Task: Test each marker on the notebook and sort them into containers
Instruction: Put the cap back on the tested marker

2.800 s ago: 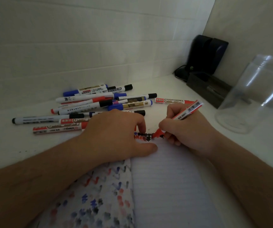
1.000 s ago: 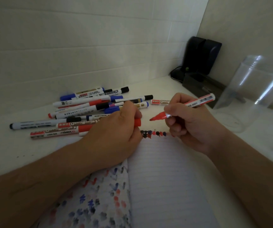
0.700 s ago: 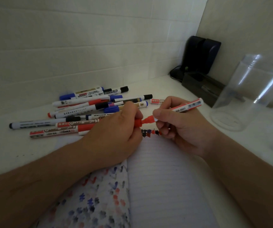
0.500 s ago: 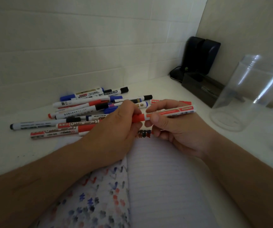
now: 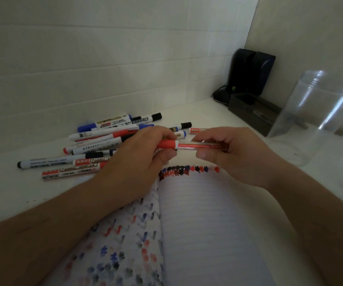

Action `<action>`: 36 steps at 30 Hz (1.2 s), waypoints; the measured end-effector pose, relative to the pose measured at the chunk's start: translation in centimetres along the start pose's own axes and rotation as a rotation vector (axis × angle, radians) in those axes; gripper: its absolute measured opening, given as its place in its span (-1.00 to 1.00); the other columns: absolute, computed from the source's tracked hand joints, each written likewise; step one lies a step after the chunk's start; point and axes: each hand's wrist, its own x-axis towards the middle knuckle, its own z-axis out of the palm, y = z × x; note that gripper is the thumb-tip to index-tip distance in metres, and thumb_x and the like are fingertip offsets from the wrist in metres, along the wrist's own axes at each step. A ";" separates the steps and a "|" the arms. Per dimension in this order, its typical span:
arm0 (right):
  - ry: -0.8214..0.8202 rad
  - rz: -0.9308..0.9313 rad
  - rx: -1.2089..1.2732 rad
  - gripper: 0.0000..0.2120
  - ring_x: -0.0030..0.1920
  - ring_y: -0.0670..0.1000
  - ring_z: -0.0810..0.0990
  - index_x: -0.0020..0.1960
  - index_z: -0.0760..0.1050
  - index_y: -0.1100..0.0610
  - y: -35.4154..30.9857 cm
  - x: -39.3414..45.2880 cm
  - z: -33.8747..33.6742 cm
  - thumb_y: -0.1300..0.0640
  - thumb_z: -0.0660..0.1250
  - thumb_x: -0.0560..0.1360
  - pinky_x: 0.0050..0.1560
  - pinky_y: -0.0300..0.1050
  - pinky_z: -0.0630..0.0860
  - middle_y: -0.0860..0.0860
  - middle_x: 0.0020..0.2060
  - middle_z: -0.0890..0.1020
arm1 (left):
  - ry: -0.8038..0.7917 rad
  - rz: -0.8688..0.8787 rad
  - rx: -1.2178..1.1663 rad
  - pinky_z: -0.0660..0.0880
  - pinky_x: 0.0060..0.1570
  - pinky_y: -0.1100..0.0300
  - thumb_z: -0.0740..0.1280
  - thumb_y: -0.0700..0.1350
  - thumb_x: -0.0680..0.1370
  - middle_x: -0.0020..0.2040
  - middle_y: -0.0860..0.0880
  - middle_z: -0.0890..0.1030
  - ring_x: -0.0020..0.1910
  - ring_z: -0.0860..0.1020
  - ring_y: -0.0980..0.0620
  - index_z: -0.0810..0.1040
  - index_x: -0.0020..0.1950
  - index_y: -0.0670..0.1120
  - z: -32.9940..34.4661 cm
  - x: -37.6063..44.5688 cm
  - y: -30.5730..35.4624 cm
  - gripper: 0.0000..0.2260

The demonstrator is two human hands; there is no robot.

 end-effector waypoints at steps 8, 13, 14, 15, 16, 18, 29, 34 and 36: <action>0.085 -0.246 -0.249 -0.73 -0.13 -0.32 0.50 0.28 0.63 -0.05 -0.3 0.5 1.9 -0.03 0.32 0.62 -0.08 -0.43 0.32 -0.34 -0.18 0.50 | -0.102 -0.069 0.027 0.37 -0.32 0.42 0.24 0.04 0.65 -0.22 0.17 0.52 -0.17 0.49 0.36 0.37 -0.02 0.19 0.0 0.1 -0.1 -0.93; 0.205 -0.303 -0.189 -0.75 -0.21 -0.31 0.53 0.22 0.69 -0.02 -0.8 0.4 2.0 0.02 0.40 0.57 -0.12 -0.42 0.38 -0.35 -0.24 0.53 | -0.025 -0.048 0.050 0.32 -0.36 0.37 0.18 0.12 0.59 -0.25 0.15 0.51 -0.16 0.49 0.29 0.40 -0.07 0.16 -0.1 0.0 0.0 -0.91; 0.224 -0.288 -0.151 -0.77 -0.22 -0.27 0.56 0.20 0.69 -0.02 -0.8 0.4 2.2 0.03 0.40 0.56 -0.15 -0.34 0.44 -0.29 -0.23 0.58 | -0.014 -0.044 0.049 0.30 -0.36 0.37 0.16 0.13 0.58 -0.26 0.14 0.51 -0.17 0.49 0.28 0.41 -0.06 0.15 -0.2 0.1 0.1 -0.90; 0.240 -0.269 -0.098 -0.77 -0.23 -0.22 0.58 0.19 0.70 -0.01 -0.8 0.4 2.5 0.05 0.41 0.56 -0.18 -0.27 0.48 -0.23 -0.21 0.62 | -0.006 -0.040 0.050 0.29 -0.36 0.37 0.16 0.13 0.57 -0.27 0.14 0.50 -0.17 0.48 0.28 0.41 -0.06 0.14 -0.2 0.2 0.2 -0.89; 0.251 -0.249 -0.040 -0.78 -0.24 -0.19 0.59 0.17 0.70 -0.01 -0.8 0.4 2.6 0.07 0.41 0.55 -0.21 -0.24 0.49 -0.18 -0.21 0.65 | -0.001 -0.036 0.056 0.28 -0.37 0.36 0.16 0.12 0.57 -0.28 0.14 0.49 -0.19 0.48 0.28 0.42 -0.06 0.13 -0.2 0.3 0.3 -0.88; 0.244 -0.199 0.039 -0.80 -0.26 -0.14 0.59 0.16 0.70 -0.01 -0.8 0.4 2.8 0.12 0.42 0.55 -0.25 -0.28 0.49 -0.11 -0.22 0.67 | 0.005 -0.032 0.079 0.23 -0.37 0.36 0.16 0.12 0.57 -0.29 0.13 0.48 -0.22 0.48 0.27 0.43 -0.07 0.11 -0.3 0.6 0.4 -0.87; -0.007 0.089 0.145 -0.87 -0.23 -0.18 0.64 -0.07 0.69 -0.11 -0.7 0.1 2.0 0.13 0.52 0.51 -0.12 -0.24 0.55 -0.18 -0.22 0.71 | -0.119 0.075 0.275 0.46 -0.15 0.14 0.18 0.18 0.63 -0.18 0.22 0.49 -0.20 0.45 0.21 0.51 0.05 0.16 0.2 -0.5 0.3 -0.83; 0.074 0.171 0.299 -0.89 -0.35 -0.04 0.62 -0.05 0.66 0.07 -3.4 -1.2 -1.7 0.22 0.54 0.48 -0.25 -0.09 0.58 0.01 -0.29 0.72 | -0.043 0.128 0.327 0.39 -0.20 0.11 0.24 0.21 0.61 -0.25 0.17 0.51 -0.22 0.45 0.20 0.59 0.06 0.22 -2.7 1.4 2.8 -0.82; 0.126 0.170 0.345 -0.88 -0.33 0.00 0.65 0.00 0.65 0.13 -4.1 -3.4 -4.1 0.29 0.49 0.50 -0.23 -0.09 0.59 0.08 -0.23 0.74 | -0.044 0.159 0.279 0.39 -0.21 0.11 0.27 0.18 0.61 -0.26 0.13 0.54 -0.23 0.48 0.18 0.58 0.02 0.22 -2.8 2.4 5.5 -0.87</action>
